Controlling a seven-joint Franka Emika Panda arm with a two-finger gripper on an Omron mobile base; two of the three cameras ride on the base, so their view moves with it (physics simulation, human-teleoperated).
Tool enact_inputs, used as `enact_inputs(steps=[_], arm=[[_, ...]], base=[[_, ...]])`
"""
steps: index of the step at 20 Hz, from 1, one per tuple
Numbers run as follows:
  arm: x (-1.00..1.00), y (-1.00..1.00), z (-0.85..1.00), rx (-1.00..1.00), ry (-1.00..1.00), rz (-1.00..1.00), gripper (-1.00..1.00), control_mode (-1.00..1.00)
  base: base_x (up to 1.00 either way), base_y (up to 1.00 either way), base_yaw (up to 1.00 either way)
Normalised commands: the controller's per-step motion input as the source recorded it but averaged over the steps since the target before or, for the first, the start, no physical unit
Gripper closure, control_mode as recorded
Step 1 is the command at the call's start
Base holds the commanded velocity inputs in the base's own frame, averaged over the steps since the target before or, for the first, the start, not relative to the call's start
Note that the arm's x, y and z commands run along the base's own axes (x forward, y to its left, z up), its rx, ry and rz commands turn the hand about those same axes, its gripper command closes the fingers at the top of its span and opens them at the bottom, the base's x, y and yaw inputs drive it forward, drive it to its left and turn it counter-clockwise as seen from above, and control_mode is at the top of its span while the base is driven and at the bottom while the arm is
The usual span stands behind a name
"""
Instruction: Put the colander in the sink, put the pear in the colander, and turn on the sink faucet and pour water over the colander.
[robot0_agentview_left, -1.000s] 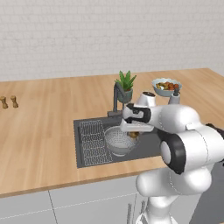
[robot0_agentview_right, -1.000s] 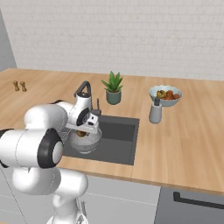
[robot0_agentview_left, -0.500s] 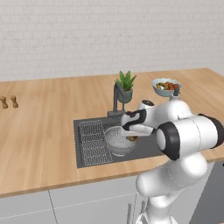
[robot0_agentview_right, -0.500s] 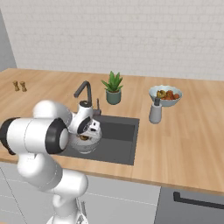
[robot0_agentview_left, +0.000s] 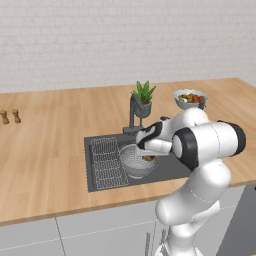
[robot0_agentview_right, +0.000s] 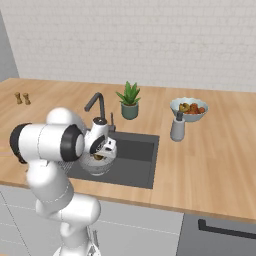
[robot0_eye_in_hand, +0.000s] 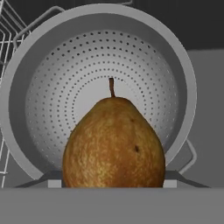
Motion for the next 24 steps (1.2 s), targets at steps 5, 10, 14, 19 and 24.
enact_inputs(steps=[5,10,14,19,24], arm=[[0.03,0.0,-0.12,0.0,0.0,0.0,1.0,-1.0],[0.02,0.0,-0.27,0.0,-0.01,0.0,1.0,-1.0],[0.0,0.0,-0.29,0.0,0.0,0.0,1.0,-1.0],[0.0,0.0,-0.17,0.0,0.0,0.0,1.0,-1.0],[0.0,0.0,-0.12,0.0,0.0,0.0,1.0,-1.0]], base=[[0.0,0.0,0.0],[0.0,0.0,0.0],[0.0,0.0,0.0],[0.0,0.0,0.0],[0.0,0.0,0.0]])
